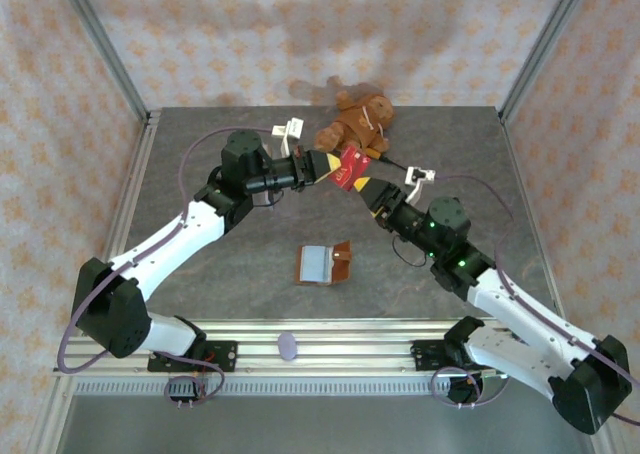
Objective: Put the credit cards into the card holder
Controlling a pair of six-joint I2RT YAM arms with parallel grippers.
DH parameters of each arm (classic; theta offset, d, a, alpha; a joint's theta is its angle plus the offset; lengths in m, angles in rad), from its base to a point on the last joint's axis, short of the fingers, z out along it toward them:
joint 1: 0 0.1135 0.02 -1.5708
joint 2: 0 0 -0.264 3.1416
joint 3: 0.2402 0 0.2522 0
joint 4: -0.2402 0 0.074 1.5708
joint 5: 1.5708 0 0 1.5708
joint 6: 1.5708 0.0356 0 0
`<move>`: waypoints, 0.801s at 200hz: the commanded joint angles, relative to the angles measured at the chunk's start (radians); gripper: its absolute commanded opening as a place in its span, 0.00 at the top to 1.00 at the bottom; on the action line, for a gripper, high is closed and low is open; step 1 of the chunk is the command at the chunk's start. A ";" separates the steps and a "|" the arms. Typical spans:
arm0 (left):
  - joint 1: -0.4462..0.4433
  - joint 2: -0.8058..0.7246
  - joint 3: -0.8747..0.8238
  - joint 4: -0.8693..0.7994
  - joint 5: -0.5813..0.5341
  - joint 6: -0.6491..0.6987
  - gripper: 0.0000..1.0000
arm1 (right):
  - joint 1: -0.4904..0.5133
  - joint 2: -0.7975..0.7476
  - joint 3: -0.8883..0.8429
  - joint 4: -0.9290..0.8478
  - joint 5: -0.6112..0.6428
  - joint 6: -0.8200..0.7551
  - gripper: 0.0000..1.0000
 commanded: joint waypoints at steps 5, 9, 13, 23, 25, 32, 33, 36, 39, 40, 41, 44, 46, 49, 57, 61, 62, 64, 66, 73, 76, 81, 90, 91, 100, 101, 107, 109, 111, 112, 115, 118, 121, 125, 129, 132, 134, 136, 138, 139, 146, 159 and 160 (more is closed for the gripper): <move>-0.008 -0.037 -0.003 0.029 0.025 0.004 0.98 | -0.005 -0.002 0.007 0.133 -0.047 0.068 0.39; -0.009 -0.038 -0.001 0.013 0.019 0.015 0.98 | -0.007 -0.005 0.008 0.128 -0.043 0.070 0.40; -0.010 -0.040 -0.001 0.005 0.016 0.022 0.98 | -0.010 -0.008 0.006 0.128 -0.037 0.072 0.41; -0.011 -0.042 -0.008 0.027 0.017 0.012 0.99 | -0.017 -0.014 -0.001 0.134 -0.024 0.076 0.42; -0.010 -0.042 -0.012 0.035 0.019 0.008 0.98 | -0.019 -0.014 -0.001 0.132 -0.022 0.080 0.43; -0.011 -0.044 -0.019 0.063 0.023 -0.013 0.99 | -0.026 -0.010 -0.002 0.135 -0.024 0.088 0.44; -0.011 -0.044 -0.019 0.068 0.023 -0.016 0.99 | -0.026 -0.009 -0.002 0.136 -0.025 0.089 0.44; -0.011 -0.044 -0.021 0.079 0.024 -0.023 0.99 | -0.031 -0.006 0.001 0.137 -0.029 0.093 0.44; -0.011 -0.046 -0.024 0.086 0.024 -0.029 0.98 | -0.035 -0.002 0.002 0.140 -0.034 0.098 0.45; -0.011 -0.046 -0.025 0.087 0.024 -0.030 0.99 | -0.035 -0.001 0.003 0.141 -0.036 0.100 0.45; -0.011 -0.046 -0.025 0.087 0.024 -0.031 0.99 | -0.036 0.001 0.003 0.143 -0.037 0.101 0.45; -0.012 -0.049 -0.027 0.088 0.023 -0.034 0.99 | -0.037 0.006 0.004 0.151 -0.041 0.106 0.46; -0.013 -0.050 -0.027 0.089 0.021 -0.035 0.98 | -0.039 0.009 0.004 0.156 -0.044 0.107 0.46; -0.013 -0.052 -0.030 0.087 0.020 -0.035 0.99 | -0.039 0.014 0.005 0.161 -0.049 0.113 0.46; -0.015 -0.059 -0.037 0.083 0.016 -0.031 0.98 | -0.041 0.027 0.009 0.183 -0.060 0.122 0.50; -0.016 -0.060 -0.041 0.080 0.013 -0.029 0.98 | -0.041 0.034 0.011 0.191 -0.068 0.124 0.52; -0.015 -0.061 -0.042 0.079 0.013 -0.029 0.98 | -0.041 0.035 0.013 0.193 -0.069 0.124 0.52; -0.014 -0.061 -0.043 0.078 0.013 -0.027 0.98 | -0.041 0.038 0.014 0.195 -0.070 0.125 0.53; -0.015 -0.062 -0.045 0.077 0.012 -0.027 0.98 | -0.041 0.040 0.015 0.197 -0.072 0.126 0.54; -0.015 -0.064 -0.047 0.077 0.016 -0.024 0.99 | -0.041 0.050 0.018 0.205 -0.077 0.128 0.56; -0.016 -0.063 -0.049 0.076 0.016 -0.024 0.98 | -0.040 0.054 0.021 0.208 -0.079 0.130 0.57; -0.016 -0.063 -0.049 0.076 0.016 -0.024 0.98 | -0.041 0.062 0.023 0.213 -0.080 0.131 0.60; -0.017 -0.063 -0.053 0.081 0.016 -0.031 0.99 | -0.040 0.072 0.027 0.220 -0.081 0.136 0.63; -0.017 -0.063 -0.054 0.082 0.016 -0.032 0.99 | -0.040 0.073 0.027 0.221 -0.081 0.136 0.63; -0.017 -0.065 -0.063 0.098 0.015 -0.040 0.99 | -0.042 0.080 0.031 0.229 -0.084 0.137 0.64; -0.017 -0.065 -0.063 0.099 0.014 -0.041 0.98 | -0.042 0.083 0.031 0.230 -0.083 0.137 0.64; -0.017 -0.065 -0.068 0.104 0.013 -0.044 0.99 | -0.042 0.088 0.035 0.233 -0.089 0.135 0.66; -0.018 -0.064 -0.069 0.107 0.012 -0.044 0.99 | -0.042 0.090 0.036 0.234 -0.091 0.135 0.67; -0.018 -0.065 -0.070 0.106 0.012 -0.044 0.99 | -0.042 0.091 0.037 0.235 -0.092 0.135 0.68; -0.018 -0.064 -0.071 0.107 0.012 -0.044 0.99 | -0.042 0.093 0.037 0.235 -0.092 0.135 0.68; -0.017 -0.065 -0.072 0.106 0.011 -0.042 0.98 | -0.042 0.095 0.037 0.239 -0.094 0.134 0.70; -0.017 -0.065 -0.072 0.103 0.011 -0.041 0.98 | -0.042 0.095 0.037 0.242 -0.095 0.135 0.72; -0.017 -0.065 -0.072 0.099 0.010 -0.038 0.99 | -0.042 0.095 0.037 0.245 -0.096 0.135 0.73; -0.017 -0.064 -0.071 0.091 0.009 -0.034 0.98 | -0.042 0.097 0.037 0.247 -0.097 0.135 0.75; -0.017 -0.064 -0.070 0.083 0.007 -0.030 0.98 | -0.042 0.097 0.036 0.248 -0.099 0.136 0.79; -0.016 -0.066 -0.068 0.078 0.005 -0.027 0.98 | -0.042 0.097 0.035 0.248 -0.101 0.138 0.81; -0.016 -0.066 -0.069 0.074 0.003 -0.024 0.98 | -0.042 0.097 0.035 0.248 -0.101 0.138 0.83; -0.016 -0.067 -0.068 0.069 0.001 -0.021 0.98 | -0.042 0.095 0.035 0.248 -0.100 0.138 0.85; -0.016 -0.068 -0.067 0.063 -0.001 -0.018 0.98 | -0.042 0.096 0.035 0.248 -0.101 0.138 0.87; -0.016 -0.068 -0.067 0.060 -0.003 -0.017 0.98 | -0.042 0.096 0.035 0.248 -0.102 0.138 0.88; -0.015 -0.071 -0.067 0.043 -0.013 -0.004 0.97 | -0.042 0.096 0.034 0.248 -0.105 0.139 0.93; -0.015 -0.076 -0.069 0.016 -0.030 0.016 0.97 | -0.042 0.092 0.034 0.242 -0.116 0.132 1.00; -0.014 -0.076 -0.067 0.015 -0.032 0.017 0.97 | -0.042 0.092 0.034 0.241 -0.118 0.131 1.00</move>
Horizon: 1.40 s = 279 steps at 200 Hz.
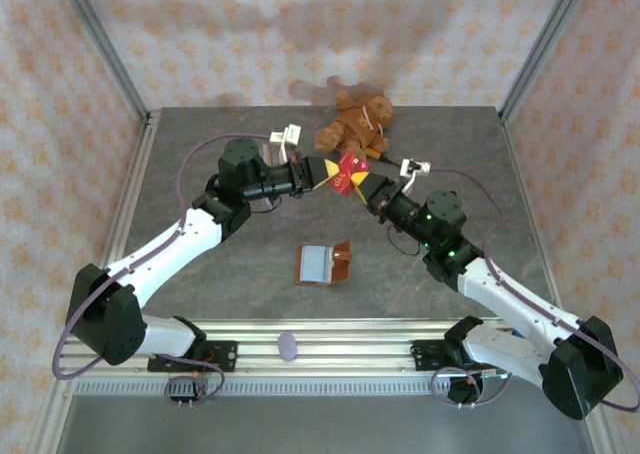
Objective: Put the credit cards into the card holder
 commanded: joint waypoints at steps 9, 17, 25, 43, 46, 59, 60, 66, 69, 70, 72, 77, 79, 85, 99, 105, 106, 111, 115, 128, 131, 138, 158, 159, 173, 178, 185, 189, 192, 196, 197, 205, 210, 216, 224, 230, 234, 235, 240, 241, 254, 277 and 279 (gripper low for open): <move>0.003 -0.034 -0.001 -0.040 -0.025 0.045 0.91 | -0.002 -0.013 0.030 0.021 -0.044 -0.024 1.00; 0.010 -0.038 0.000 -0.051 -0.028 0.051 0.76 | -0.002 -0.016 0.027 0.002 -0.048 -0.027 1.00; 0.018 -0.045 -0.002 -0.072 -0.036 0.061 0.63 | -0.002 -0.017 0.025 -0.030 -0.055 -0.035 1.00; 0.043 -0.078 -0.013 -0.168 -0.086 0.120 0.53 | -0.002 -0.020 0.029 -0.151 -0.103 -0.086 1.00; 0.047 -0.086 -0.016 -0.189 -0.098 0.133 0.53 | -0.002 -0.019 0.032 -0.182 -0.112 -0.099 1.00; 0.057 -0.116 -0.021 -0.290 -0.147 0.204 0.51 | 0.002 -0.018 0.046 -0.343 -0.136 -0.175 1.00; 0.057 -0.119 -0.020 -0.300 -0.151 0.210 0.51 | 0.002 -0.018 0.046 -0.353 -0.137 -0.180 1.00; 0.057 -0.132 -0.018 -0.358 -0.174 0.250 0.51 | 0.006 -0.016 0.052 -0.413 -0.143 -0.210 1.00; 0.057 -0.137 -0.016 -0.390 -0.188 0.271 0.51 | 0.008 -0.014 0.054 -0.447 -0.147 -0.225 1.00; 0.057 -0.139 -0.016 -0.401 -0.192 0.277 0.50 | 0.008 -0.013 0.055 -0.457 -0.148 -0.230 1.00; 0.057 -0.141 -0.015 -0.421 -0.200 0.290 0.51 | 0.010 -0.012 0.056 -0.477 -0.150 -0.239 1.00; 0.057 -0.149 -0.015 -0.470 -0.219 0.317 0.51 | 0.015 -0.008 0.060 -0.519 -0.153 -0.261 1.00; 0.057 -0.151 -0.018 -0.488 -0.226 0.325 0.51 | 0.018 -0.006 0.062 -0.538 -0.153 -0.269 1.00; 0.057 -0.157 -0.027 -0.530 -0.244 0.349 0.52 | 0.029 0.005 0.073 -0.594 -0.153 -0.296 1.00; 0.057 -0.162 -0.064 -0.603 -0.284 0.378 0.58 | 0.072 0.043 0.100 -0.712 -0.131 -0.362 1.00; 0.057 -0.161 -0.087 -0.620 -0.294 0.379 0.61 | 0.095 0.066 0.110 -0.743 -0.120 -0.379 1.00; 0.057 -0.160 -0.091 -0.621 -0.294 0.379 0.61 | 0.099 0.070 0.111 -0.747 -0.117 -0.381 1.00; 0.057 -0.157 -0.110 -0.632 -0.298 0.377 0.63 | 0.121 0.091 0.118 -0.761 -0.105 -0.385 1.00; 0.055 -0.156 -0.123 -0.643 -0.302 0.377 0.64 | 0.136 0.107 0.120 -0.768 -0.098 -0.388 1.00; 0.034 -0.148 -0.166 -0.675 -0.335 0.385 0.66 | 0.174 0.160 0.132 -0.777 -0.084 -0.390 1.00; 0.026 -0.147 -0.175 -0.677 -0.345 0.390 0.66 | 0.182 0.171 0.137 -0.784 -0.079 -0.393 1.00; 0.000 -0.141 -0.197 -0.682 -0.376 0.400 0.67 | 0.197 0.195 0.151 -0.802 -0.063 -0.406 1.00; -0.052 -0.107 -0.267 -0.634 -0.421 0.390 0.70 | 0.231 0.274 0.198 -0.847 -0.016 -0.439 1.00; -0.054 -0.105 -0.271 -0.629 -0.422 0.388 0.70 | 0.232 0.277 0.201 -0.849 -0.014 -0.440 1.00; -0.067 -0.064 -0.314 -0.561 -0.414 0.369 0.74 | 0.257 0.321 0.247 -0.893 0.033 -0.465 1.00; -0.071 -0.049 -0.323 -0.545 -0.414 0.366 0.75 | 0.264 0.338 0.263 -0.912 0.047 -0.478 1.00; -0.078 -0.026 -0.329 -0.522 -0.412 0.362 0.75 | 0.269 0.360 0.284 -0.936 0.062 -0.493 1.00; -0.082 -0.013 -0.330 -0.510 -0.409 0.362 0.75 | 0.269 0.371 0.290 -0.944 0.068 -0.498 1.00; -0.086 -0.005 -0.330 -0.501 -0.407 0.363 0.76 | 0.269 0.378 0.293 -0.945 0.071 -0.502 1.00; -0.091 0.007 -0.328 -0.493 -0.407 0.365 0.75 | 0.269 0.387 0.295 -0.947 0.075 -0.507 1.00; -0.092 0.009 -0.328 -0.491 -0.407 0.365 0.75 | 0.269 0.389 0.295 -0.948 0.075 -0.507 1.00; -0.103 0.029 -0.323 -0.479 -0.405 0.363 0.76 | 0.269 0.403 0.294 -0.948 0.082 -0.516 1.00; -0.107 0.040 -0.321 -0.471 -0.405 0.361 0.75 | 0.269 0.408 0.291 -0.946 0.083 -0.517 1.00; -0.115 0.053 -0.322 -0.462 -0.407 0.358 0.76 | 0.268 0.416 0.288 -0.943 0.081 -0.517 1.00; -0.120 0.070 -0.325 -0.449 -0.412 0.353 0.76 | 0.268 0.425 0.284 -0.939 0.079 -0.517 1.00; -0.121 0.083 -0.331 -0.437 -0.417 0.349 0.76 | 0.268 0.428 0.279 -0.937 0.079 -0.518 1.00; -0.122 0.091 -0.334 -0.431 -0.419 0.348 0.77 | 0.266 0.429 0.276 -0.935 0.081 -0.520 1.00; -0.122 0.092 -0.335 -0.430 -0.421 0.348 0.77 | 0.265 0.429 0.275 -0.935 0.082 -0.520 1.00; -0.121 0.102 -0.339 -0.427 -0.427 0.349 0.77 | 0.264 0.431 0.269 -0.932 0.083 -0.522 1.00; -0.121 0.103 -0.339 -0.426 -0.427 0.350 0.78 | 0.262 0.431 0.267 -0.931 0.083 -0.523 1.00; -0.121 0.122 -0.343 -0.429 -0.445 0.364 0.80 | 0.248 0.432 0.246 -0.909 0.073 -0.516 1.00; -0.121 0.141 -0.352 -0.444 -0.493 0.377 0.81 | 0.201 0.441 0.194 -0.831 -0.014 -0.488 1.00; -0.121 0.143 -0.354 -0.443 -0.497 0.377 0.81 | 0.196 0.440 0.189 -0.825 -0.020 -0.486 1.00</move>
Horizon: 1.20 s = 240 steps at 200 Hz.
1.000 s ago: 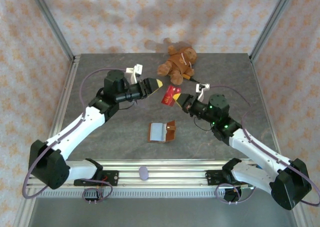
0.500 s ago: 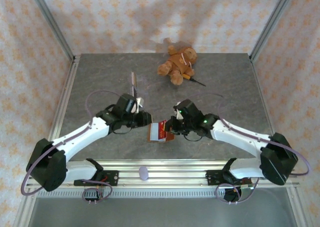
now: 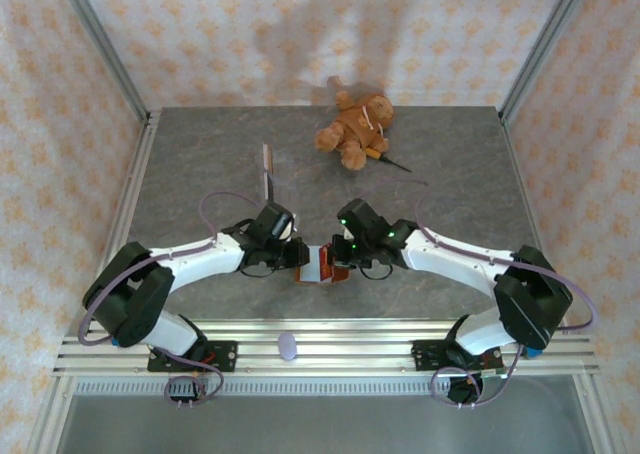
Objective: Put the credit cards into the card holder
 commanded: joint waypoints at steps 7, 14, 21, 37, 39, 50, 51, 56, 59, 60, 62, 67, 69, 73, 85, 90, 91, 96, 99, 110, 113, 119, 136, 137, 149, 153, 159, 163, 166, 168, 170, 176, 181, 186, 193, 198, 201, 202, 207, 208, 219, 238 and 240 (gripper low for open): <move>-0.002 0.026 -0.025 0.022 -0.086 0.017 0.82 | -0.056 0.003 -0.066 0.076 -0.067 0.011 1.00; -0.002 0.037 -0.021 0.015 -0.092 0.024 0.82 | -0.070 0.002 -0.075 0.080 -0.078 0.003 1.00; -0.003 0.048 -0.014 0.002 -0.098 0.036 0.81 | -0.081 0.002 -0.079 0.076 -0.086 -0.008 1.00; -0.002 0.071 -0.008 -0.004 -0.099 0.043 0.81 | -0.106 0.019 -0.081 0.072 -0.125 -0.022 1.00; -0.002 0.073 -0.008 -0.002 -0.100 0.042 0.81 | -0.108 0.021 -0.082 0.073 -0.131 -0.024 1.00; -0.002 0.089 -0.011 0.010 -0.099 0.041 0.82 | -0.117 0.028 -0.090 0.081 -0.146 -0.031 1.00; -0.002 0.091 -0.011 0.011 -0.100 0.042 0.82 | -0.119 0.029 -0.091 0.082 -0.147 -0.033 1.00; -0.002 0.098 -0.009 0.010 -0.101 0.045 0.81 | -0.123 0.030 -0.095 0.087 -0.153 -0.036 1.00; -0.002 0.104 -0.007 0.007 -0.104 0.046 0.81 | -0.127 0.031 -0.099 0.093 -0.158 -0.037 1.00; -0.002 0.105 -0.006 0.006 -0.104 0.046 0.81 | -0.128 0.031 -0.101 0.095 -0.160 -0.037 1.00; -0.002 0.109 -0.004 0.003 -0.107 0.047 0.81 | -0.131 0.033 -0.103 0.098 -0.165 -0.037 1.00; 0.000 0.117 0.001 -0.005 -0.110 0.050 0.81 | -0.137 0.034 -0.110 0.112 -0.178 -0.035 1.00; 0.000 0.120 0.002 -0.009 -0.111 0.051 0.81 | -0.140 0.034 -0.113 0.119 -0.185 -0.031 1.00; 0.000 0.124 0.004 -0.013 -0.114 0.052 0.81 | -0.146 0.034 -0.121 0.133 -0.197 -0.026 1.00; 0.000 0.123 -0.002 -0.007 -0.119 0.044 0.81 | -0.159 0.033 -0.141 0.171 -0.229 -0.009 1.00; 0.000 0.121 -0.008 0.005 -0.118 0.036 0.81 | -0.161 0.030 -0.143 0.174 -0.234 -0.011 1.00; 0.000 0.119 -0.009 0.007 -0.117 0.036 0.82 | -0.161 0.029 -0.144 0.174 -0.234 -0.012 1.00; 0.000 0.116 -0.017 0.017 -0.118 0.030 0.81 | -0.161 0.027 -0.146 0.172 -0.234 -0.017 1.00; 0.000 0.114 -0.020 0.020 -0.121 0.028 0.81 | -0.161 0.024 -0.148 0.171 -0.234 -0.020 1.00; 0.000 0.111 -0.020 0.009 -0.131 0.031 0.81 | -0.168 0.016 -0.160 0.178 -0.234 -0.022 1.00; 0.000 0.110 -0.019 0.003 -0.133 0.033 0.82 | -0.171 0.015 -0.164 0.184 -0.237 -0.020 1.00; 0.000 0.107 -0.015 -0.007 -0.139 0.038 0.82 | -0.177 0.011 -0.178 0.202 -0.246 -0.015 1.00; 0.000 0.098 -0.018 -0.013 -0.148 0.037 0.81 | -0.194 0.019 -0.211 0.260 -0.279 0.007 1.00; 0.000 0.097 -0.019 -0.012 -0.148 0.036 0.81 | -0.194 0.020 -0.212 0.264 -0.282 0.008 1.00; 0.000 0.097 -0.027 0.003 -0.144 0.032 0.81 | -0.202 0.041 -0.223 0.289 -0.301 0.005 1.00; 0.000 0.099 -0.028 0.005 -0.144 0.032 0.81 | -0.203 0.048 -0.227 0.300 -0.307 0.005 1.00; 0.000 0.101 -0.027 0.006 -0.143 0.032 0.81 | -0.206 0.059 -0.234 0.318 -0.314 0.007 1.00; 0.000 0.103 -0.026 0.006 -0.142 0.032 0.81 | -0.209 0.066 -0.242 0.334 -0.321 0.012 1.00; -0.001 0.105 -0.028 0.006 -0.141 0.031 0.82 | -0.211 0.070 -0.248 0.351 -0.329 0.018 1.00; -0.001 0.105 -0.028 0.006 -0.140 0.030 0.81 | -0.213 0.072 -0.252 0.363 -0.335 0.022 1.00; 0.000 0.106 -0.029 0.007 -0.140 0.030 0.81 | -0.213 0.076 -0.256 0.374 -0.339 0.027 1.00; 0.000 0.106 -0.034 0.013 -0.137 0.026 0.81 | -0.217 0.082 -0.267 0.410 -0.356 0.042 1.00; 0.000 0.106 -0.040 0.019 -0.134 0.022 0.81 | -0.219 0.084 -0.276 0.432 -0.367 0.050 1.00; 0.000 0.107 -0.046 0.025 -0.132 0.018 0.82 | -0.220 0.085 -0.282 0.446 -0.375 0.056 1.00; 0.000 0.106 -0.054 0.032 -0.131 0.014 0.82 | -0.221 0.083 -0.288 0.454 -0.376 0.056 1.00; 0.000 0.106 -0.058 0.032 -0.132 0.014 0.82 | -0.222 0.080 -0.291 0.456 -0.376 0.054 1.00; 0.000 0.105 -0.060 0.031 -0.132 0.014 0.82 | -0.224 0.077 -0.294 0.460 -0.376 0.053 1.00; 0.000 0.104 -0.060 0.031 -0.133 0.015 0.82 | -0.224 0.076 -0.296 0.461 -0.377 0.053 1.00; -0.001 0.103 -0.062 0.028 -0.136 0.015 0.82 | -0.229 0.073 -0.303 0.471 -0.378 0.057 1.00; 0.000 0.103 -0.063 0.027 -0.136 0.015 0.82 | -0.229 0.073 -0.303 0.471 -0.378 0.057 1.00; 0.000 0.095 -0.068 0.019 -0.146 0.015 0.82 | -0.236 0.067 -0.312 0.483 -0.388 0.061 1.00; 0.000 0.083 -0.080 0.026 -0.157 0.010 0.82 | -0.241 0.058 -0.321 0.495 -0.395 0.054 1.00; 0.000 0.082 -0.080 0.026 -0.156 0.010 0.82 | -0.241 0.059 -0.323 0.498 -0.396 0.054 1.00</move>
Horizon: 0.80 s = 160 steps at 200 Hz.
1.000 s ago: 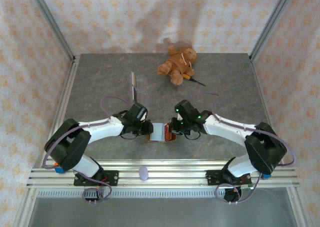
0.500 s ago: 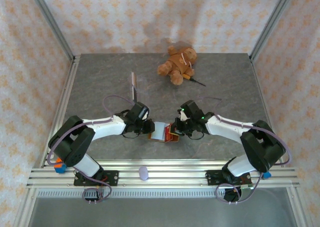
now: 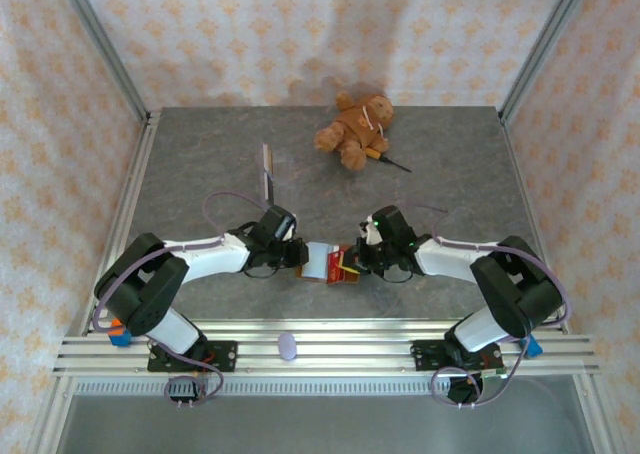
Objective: Put the credit cards into the card holder
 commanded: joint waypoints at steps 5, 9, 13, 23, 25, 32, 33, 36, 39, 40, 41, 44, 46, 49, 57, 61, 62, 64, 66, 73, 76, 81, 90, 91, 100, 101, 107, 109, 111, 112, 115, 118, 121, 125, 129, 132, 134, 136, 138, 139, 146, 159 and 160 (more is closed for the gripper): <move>0.000 0.011 -0.052 -0.080 -0.079 -0.011 0.82 | -0.003 -0.009 -0.024 0.064 -0.027 0.005 1.00; -0.001 0.011 -0.051 -0.083 -0.080 -0.010 0.82 | -0.004 -0.007 -0.030 0.079 -0.032 0.005 1.00; 0.000 0.011 -0.049 -0.085 -0.080 -0.009 0.82 | -0.005 -0.004 -0.033 0.091 -0.034 0.007 1.00; 0.000 0.011 -0.049 -0.089 -0.081 -0.009 0.82 | -0.005 0.006 -0.045 0.138 -0.048 0.017 1.00; 0.000 0.012 -0.049 -0.088 -0.081 -0.009 0.82 | -0.005 0.009 -0.047 0.145 -0.051 0.017 1.00; 0.000 0.013 -0.050 -0.085 -0.081 -0.011 0.82 | -0.006 0.016 -0.052 0.162 -0.057 0.018 1.00; 0.000 0.014 -0.051 -0.084 -0.081 -0.011 0.82 | -0.006 0.017 -0.053 0.165 -0.057 0.018 1.00; 0.000 0.015 -0.052 -0.082 -0.082 -0.012 0.82 | -0.006 0.020 -0.055 0.170 -0.058 0.018 1.00; 0.001 0.015 -0.053 -0.081 -0.083 -0.013 0.82 | -0.006 0.021 -0.056 0.175 -0.060 0.018 1.00; 0.000 0.016 -0.053 -0.080 -0.083 -0.013 0.82 | -0.006 0.022 -0.057 0.177 -0.060 0.018 1.00; 0.001 0.017 -0.053 -0.079 -0.083 -0.013 0.82 | -0.006 0.022 -0.058 0.179 -0.060 0.018 1.00; 0.000 0.018 -0.053 -0.080 -0.083 -0.013 0.82 | -0.007 0.023 -0.061 0.182 -0.061 0.020 1.00; 0.000 0.020 -0.052 -0.079 -0.083 -0.013 0.82 | -0.008 0.024 -0.063 0.186 -0.061 0.021 1.00; 0.000 0.022 -0.051 -0.080 -0.083 -0.013 0.83 | -0.009 0.025 -0.066 0.192 -0.062 0.020 1.00; 0.000 0.027 -0.047 -0.084 -0.083 -0.012 0.83 | -0.013 0.024 -0.075 0.206 -0.063 0.026 1.00; 0.001 0.028 -0.044 -0.088 -0.083 -0.010 0.83 | -0.018 0.023 -0.080 0.214 -0.064 0.029 1.00; 0.001 0.029 -0.043 -0.090 -0.083 -0.010 0.82 | -0.019 0.022 -0.082 0.216 -0.065 0.030 1.00; 0.001 0.029 -0.041 -0.092 -0.083 -0.009 0.83 | -0.020 0.022 -0.085 0.220 -0.066 0.031 1.00; 0.000 0.028 -0.041 -0.095 -0.084 -0.009 0.83 | -0.022 0.021 -0.087 0.223 -0.068 0.032 1.00; 0.000 0.029 -0.037 -0.099 -0.083 -0.007 0.83 | -0.030 0.016 -0.093 0.230 -0.072 0.034 1.00; 0.001 0.029 -0.037 -0.099 -0.083 -0.007 0.83 | -0.033 0.013 -0.096 0.230 -0.073 0.033 1.00; 0.000 0.027 -0.037 -0.101 -0.082 -0.006 0.82 | -0.038 0.010 -0.098 0.228 -0.076 0.029 1.00; 0.001 0.024 -0.033 -0.107 -0.083 0.000 0.83 | -0.044 0.005 -0.098 0.216 -0.084 0.017 1.00; 0.002 0.024 -0.032 -0.108 -0.083 0.000 0.83 | -0.044 0.004 -0.097 0.213 -0.085 0.015 1.00; 0.001 0.022 -0.028 -0.118 -0.088 0.006 0.83 | -0.050 0.003 -0.091 0.190 -0.087 -0.003 1.00; 0.001 0.020 -0.028 -0.119 -0.089 0.007 0.83 | -0.050 0.004 -0.091 0.188 -0.088 -0.005 1.00; 0.001 0.019 -0.025 -0.126 -0.094 0.010 0.83 | -0.052 0.007 -0.088 0.185 -0.095 -0.013 1.00; 0.002 0.019 -0.024 -0.126 -0.096 0.011 0.83 | -0.053 0.009 -0.088 0.187 -0.098 -0.015 1.00; 0.001 0.017 -0.024 -0.128 -0.097 0.011 0.83 | -0.055 0.011 -0.087 0.186 -0.100 -0.016 1.00; 0.001 0.017 -0.024 -0.128 -0.098 0.011 0.83 | -0.055 0.013 -0.086 0.186 -0.101 -0.017 1.00; 0.001 0.017 -0.025 -0.128 -0.099 0.013 0.83 | -0.057 0.016 -0.084 0.186 -0.105 -0.019 1.00; 0.000 0.016 -0.024 -0.128 -0.101 0.013 0.83 | -0.058 0.019 -0.082 0.187 -0.108 -0.020 1.00; 0.001 0.016 -0.024 -0.129 -0.102 0.013 0.83 | -0.059 0.023 -0.080 0.189 -0.111 -0.020 1.00; 0.000 0.016 -0.024 -0.129 -0.103 0.012 0.83 | -0.060 0.029 -0.079 0.194 -0.116 -0.020 1.00; 0.001 0.017 -0.024 -0.129 -0.103 0.011 0.83 | -0.061 0.035 -0.077 0.197 -0.122 -0.020 1.00; 0.002 0.017 -0.024 -0.128 -0.103 0.011 0.83 | -0.062 0.039 -0.075 0.199 -0.124 -0.020 1.00; 0.001 0.017 -0.024 -0.128 -0.102 0.011 0.83 | -0.062 0.042 -0.074 0.198 -0.125 -0.021 1.00; 0.001 0.018 -0.024 -0.127 -0.102 0.011 0.83 | -0.063 0.045 -0.073 0.199 -0.126 -0.021 1.00; 0.002 0.018 -0.023 -0.127 -0.101 0.011 0.83 | -0.063 0.048 -0.072 0.200 -0.127 -0.021 1.00; 0.001 0.019 -0.024 -0.127 -0.101 0.011 0.83 | -0.063 0.049 -0.071 0.201 -0.127 -0.021 1.00; 0.001 0.022 -0.023 -0.127 -0.100 0.011 0.84 | -0.062 0.059 -0.069 0.206 -0.133 -0.022 1.00; 0.000 0.025 -0.021 -0.127 -0.098 0.011 0.84 | -0.062 0.075 -0.062 0.211 -0.146 -0.028 1.00; 0.001 0.026 -0.021 -0.127 -0.098 0.011 0.84 | -0.063 0.076 -0.062 0.212 -0.147 -0.028 1.00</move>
